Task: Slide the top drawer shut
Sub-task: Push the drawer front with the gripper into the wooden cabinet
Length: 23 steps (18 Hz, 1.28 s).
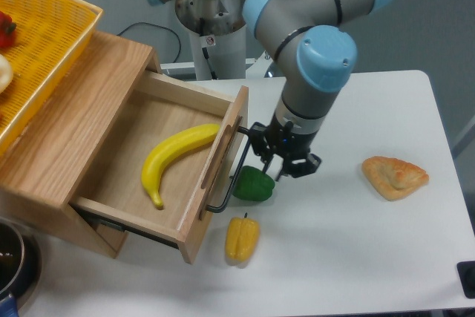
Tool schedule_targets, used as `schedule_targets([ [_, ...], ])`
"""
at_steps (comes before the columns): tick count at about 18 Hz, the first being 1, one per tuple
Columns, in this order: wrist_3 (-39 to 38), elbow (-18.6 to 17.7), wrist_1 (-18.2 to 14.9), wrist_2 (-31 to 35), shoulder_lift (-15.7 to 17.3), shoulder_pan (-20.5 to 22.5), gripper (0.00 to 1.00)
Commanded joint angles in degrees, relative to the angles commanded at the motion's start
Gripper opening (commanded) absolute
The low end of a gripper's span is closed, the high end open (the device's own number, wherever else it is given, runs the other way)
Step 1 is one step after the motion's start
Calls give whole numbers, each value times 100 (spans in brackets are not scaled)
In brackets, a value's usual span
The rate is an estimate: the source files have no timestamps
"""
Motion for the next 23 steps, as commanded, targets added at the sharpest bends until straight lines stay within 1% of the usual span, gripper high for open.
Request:
schedule_targets([
  [8,-44,0,-88,-36,62,-26,8],
  [13,-254,0,-141,-36,62,-202,8],
  [20,-712,-18,-176,-18,150,-483,8],
  [23,-730,-26,-307,-1,167,-580,8],
])
